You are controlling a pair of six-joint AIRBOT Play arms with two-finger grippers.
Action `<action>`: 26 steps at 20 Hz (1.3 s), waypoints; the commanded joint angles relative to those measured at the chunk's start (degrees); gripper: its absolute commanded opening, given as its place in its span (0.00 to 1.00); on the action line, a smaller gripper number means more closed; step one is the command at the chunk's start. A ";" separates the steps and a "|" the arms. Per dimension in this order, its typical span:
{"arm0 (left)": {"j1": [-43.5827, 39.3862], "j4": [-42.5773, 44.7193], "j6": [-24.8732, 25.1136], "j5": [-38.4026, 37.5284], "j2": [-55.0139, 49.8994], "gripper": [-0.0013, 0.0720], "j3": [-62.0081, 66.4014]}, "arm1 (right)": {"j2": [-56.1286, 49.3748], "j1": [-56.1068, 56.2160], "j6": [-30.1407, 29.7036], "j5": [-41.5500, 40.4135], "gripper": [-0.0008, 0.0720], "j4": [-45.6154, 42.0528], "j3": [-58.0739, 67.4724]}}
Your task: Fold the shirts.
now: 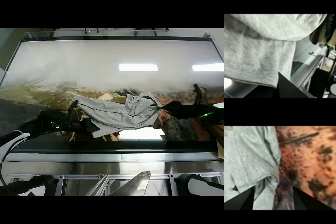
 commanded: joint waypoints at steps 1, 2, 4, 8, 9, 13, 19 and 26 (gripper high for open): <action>1.95 0.24 0.13 2.10 1.25 0.02 -0.02 | -4.90 7.96 -5.14 -5.35 0.49 8.33 0.17; 1.97 0.17 0.13 2.54 1.25 0.02 0.04 | -5.05 9.31 -6.69 -5.97 0.24 10.93 0.55; 3.52 -0.22 0.13 6.10 1.33 0.02 1.64 | -3.85 9.66 -8.48 -2.45 0.03 12.85 3.10; 13.70 -2.23 -2.23 26.21 11.47 0.02 13.66 | 12.24 0.07 -5.16 17.27 0.03 14.23 8.68; 17.88 -3.43 -4.52 29.64 15.80 0.02 18.05 | 18.71 -4.39 -5.20 21.42 0.03 17.35 9.70; 37.48 -3.28 -7.58 33.31 31.78 0.04 41.68 | 46.51 -26.51 -5.25 20.52 0.03 36.96 12.83; 40.92 -3.04 -8.85 33.88 35.41 0.04 65.81 | 61.35 -25.79 -9.35 12.15 0.03 52.22 13.46; 20.39 15.54 -11.96 35.10 20.28 0.04 70.36 | 50.56 -23.28 -9.11 13.64 0.03 37.11 13.42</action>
